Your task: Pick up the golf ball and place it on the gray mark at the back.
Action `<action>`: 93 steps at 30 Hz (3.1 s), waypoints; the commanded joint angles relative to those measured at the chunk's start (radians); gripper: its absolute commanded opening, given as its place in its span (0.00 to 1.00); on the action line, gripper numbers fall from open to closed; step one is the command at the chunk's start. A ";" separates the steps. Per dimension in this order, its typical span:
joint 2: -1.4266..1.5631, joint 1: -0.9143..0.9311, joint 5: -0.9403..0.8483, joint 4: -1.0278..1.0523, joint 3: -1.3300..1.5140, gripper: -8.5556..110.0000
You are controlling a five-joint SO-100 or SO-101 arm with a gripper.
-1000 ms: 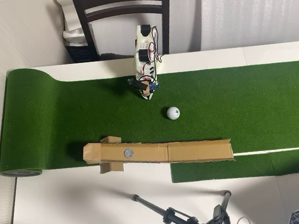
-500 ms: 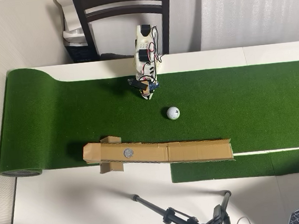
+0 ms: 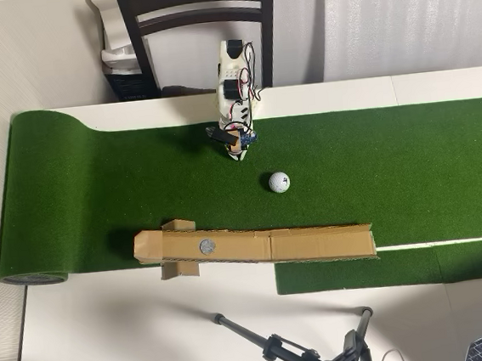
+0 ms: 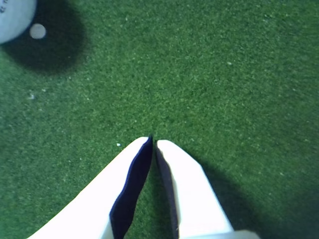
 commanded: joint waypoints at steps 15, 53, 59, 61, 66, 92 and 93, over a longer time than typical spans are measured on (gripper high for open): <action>0.089 0.003 0.002 -0.011 0.077 0.09; 0.089 0.011 0.009 -0.011 0.077 0.09; 0.089 0.011 0.009 -0.011 0.077 0.08; 0.089 0.011 0.011 -0.011 0.077 0.09; 0.089 -0.003 0.000 -0.012 0.077 0.09; 0.077 -0.109 -0.101 -0.021 -0.276 0.36; 0.077 -0.135 -0.097 -0.020 -0.287 0.36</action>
